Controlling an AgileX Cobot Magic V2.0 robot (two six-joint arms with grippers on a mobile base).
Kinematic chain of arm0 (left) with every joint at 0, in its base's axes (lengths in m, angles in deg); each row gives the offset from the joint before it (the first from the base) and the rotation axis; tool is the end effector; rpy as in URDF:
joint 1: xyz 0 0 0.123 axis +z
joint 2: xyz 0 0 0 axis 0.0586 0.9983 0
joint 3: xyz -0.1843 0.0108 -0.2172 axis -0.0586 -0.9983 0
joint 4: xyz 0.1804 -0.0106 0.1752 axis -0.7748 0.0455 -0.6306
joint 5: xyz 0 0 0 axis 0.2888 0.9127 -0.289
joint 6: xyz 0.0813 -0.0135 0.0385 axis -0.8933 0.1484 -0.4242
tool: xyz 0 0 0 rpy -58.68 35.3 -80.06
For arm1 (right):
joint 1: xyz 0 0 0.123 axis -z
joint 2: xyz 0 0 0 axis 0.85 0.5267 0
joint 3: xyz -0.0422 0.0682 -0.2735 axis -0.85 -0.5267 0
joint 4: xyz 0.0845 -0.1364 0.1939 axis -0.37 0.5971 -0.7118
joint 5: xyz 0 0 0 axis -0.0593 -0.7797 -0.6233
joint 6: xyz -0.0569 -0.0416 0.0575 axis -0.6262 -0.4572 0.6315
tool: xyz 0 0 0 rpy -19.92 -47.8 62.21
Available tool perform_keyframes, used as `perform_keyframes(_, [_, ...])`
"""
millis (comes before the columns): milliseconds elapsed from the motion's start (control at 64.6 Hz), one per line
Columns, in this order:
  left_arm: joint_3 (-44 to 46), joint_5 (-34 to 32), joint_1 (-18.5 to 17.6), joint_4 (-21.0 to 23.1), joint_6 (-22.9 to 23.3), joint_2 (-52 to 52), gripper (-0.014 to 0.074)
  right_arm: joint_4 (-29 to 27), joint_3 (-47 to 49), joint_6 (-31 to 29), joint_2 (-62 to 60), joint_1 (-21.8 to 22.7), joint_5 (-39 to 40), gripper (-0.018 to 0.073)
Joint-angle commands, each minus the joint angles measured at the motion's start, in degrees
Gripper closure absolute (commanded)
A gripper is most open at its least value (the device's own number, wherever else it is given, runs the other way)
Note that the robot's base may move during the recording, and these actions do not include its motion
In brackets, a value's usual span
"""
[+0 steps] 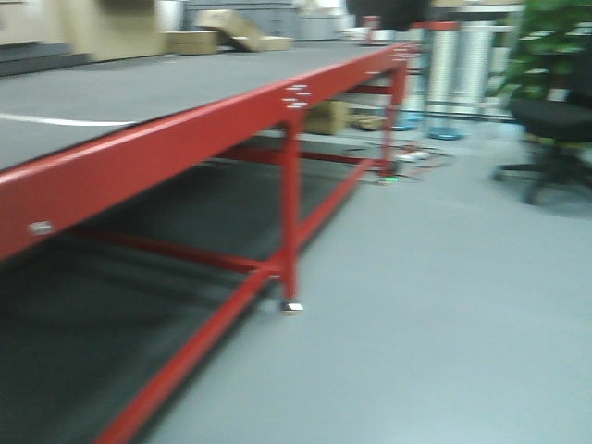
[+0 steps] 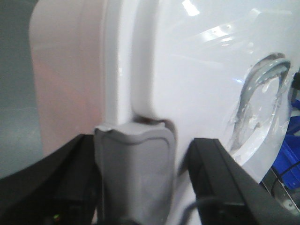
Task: Grab white bin and place on right shelf
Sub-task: 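Drive the base away from the table while holding the bin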
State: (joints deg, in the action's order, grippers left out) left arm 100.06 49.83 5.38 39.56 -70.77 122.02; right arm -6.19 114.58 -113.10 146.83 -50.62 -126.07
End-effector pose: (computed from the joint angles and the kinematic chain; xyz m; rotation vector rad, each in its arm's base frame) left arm 0.1979 -0.0653 0.4634 0.5393 1.8909 -0.9021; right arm 0.2086 0.0500 0.4535 -0.4399 1.8606 0.9674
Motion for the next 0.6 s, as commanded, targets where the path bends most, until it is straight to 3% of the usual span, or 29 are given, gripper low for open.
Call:
perform_keyframes(0, [2.1, 2.4, -1.4, 11.7, -0.7, -1.0, 0.0335, -10.2, 2.0, -0.2, -1.9, -1.1, -5.7, 0.015])
perform_keyframes(589, [2.1, 2.4, -1.4, 11.7, -0.7, -1.0, 0.0335, -10.2, 2.0, -0.2, -1.9, -1.1, -5.8, 0.015])
